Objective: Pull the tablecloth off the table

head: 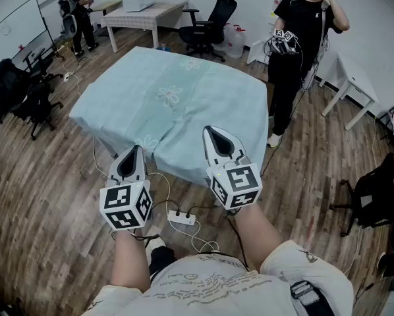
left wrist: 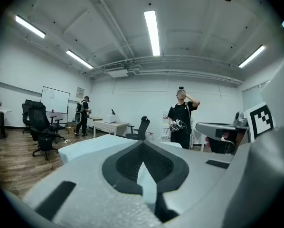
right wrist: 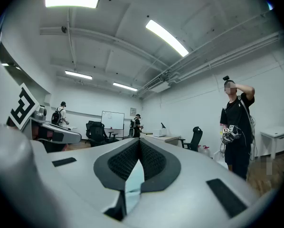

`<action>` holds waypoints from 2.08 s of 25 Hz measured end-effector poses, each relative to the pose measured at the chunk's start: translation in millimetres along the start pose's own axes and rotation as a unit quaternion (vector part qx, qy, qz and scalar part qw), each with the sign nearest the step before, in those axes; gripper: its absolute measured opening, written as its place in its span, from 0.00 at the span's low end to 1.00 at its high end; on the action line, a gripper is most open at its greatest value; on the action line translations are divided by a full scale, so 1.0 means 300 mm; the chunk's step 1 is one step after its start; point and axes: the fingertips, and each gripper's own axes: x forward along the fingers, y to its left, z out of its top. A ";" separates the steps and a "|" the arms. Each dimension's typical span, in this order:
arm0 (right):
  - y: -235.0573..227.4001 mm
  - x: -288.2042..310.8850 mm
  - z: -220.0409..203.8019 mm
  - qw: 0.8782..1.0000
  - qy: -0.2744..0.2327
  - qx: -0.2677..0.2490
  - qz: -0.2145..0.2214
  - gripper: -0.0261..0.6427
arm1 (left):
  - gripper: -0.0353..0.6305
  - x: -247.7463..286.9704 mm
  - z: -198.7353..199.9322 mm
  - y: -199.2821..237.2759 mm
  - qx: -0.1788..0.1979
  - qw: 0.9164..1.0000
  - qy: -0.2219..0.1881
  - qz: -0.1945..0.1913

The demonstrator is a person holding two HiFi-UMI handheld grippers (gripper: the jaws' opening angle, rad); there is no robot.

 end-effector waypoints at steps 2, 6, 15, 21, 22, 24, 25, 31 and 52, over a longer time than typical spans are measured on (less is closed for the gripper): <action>-0.020 -0.063 0.007 1.000 0.003 0.001 0.005 0.06 | 0.07 -0.039 0.003 -0.071 0.002 1.000 -0.001 0.006; -0.054 -0.182 0.008 1.000 0.004 0.010 0.016 0.06 | 0.07 -0.117 -0.003 -0.191 0.008 1.000 -0.003 0.018; -0.028 -0.292 0.024 0.998 -0.010 0.053 0.034 0.06 | 0.07 -0.202 -0.004 -0.263 0.024 0.999 -0.001 0.023; -0.006 -0.296 0.024 0.999 -0.006 0.047 0.021 0.06 | 0.07 -0.216 -0.002 -0.208 0.023 0.999 0.003 0.023; -0.001 -0.290 0.016 0.999 -0.004 0.049 0.018 0.06 | 0.07 -0.217 0.002 -0.195 0.026 0.999 0.003 0.023; 0.015 -0.273 0.001 0.998 -0.001 0.054 0.015 0.06 | 0.07 -0.217 0.009 -0.161 0.029 0.999 0.002 0.022; 0.028 -0.264 -0.006 0.998 0.001 0.055 0.013 0.06 | 0.07 -0.218 0.010 -0.139 0.029 0.999 0.002 0.021; 0.154 -0.215 0.004 0.999 -0.006 0.048 -0.005 0.06 | 0.07 -0.251 0.019 0.001 0.028 1.000 -0.003 0.005; 0.146 -0.173 -0.074 0.995 0.012 0.050 -0.086 0.06 | 0.07 -0.185 -0.062 0.119 0.024 0.998 0.019 -0.047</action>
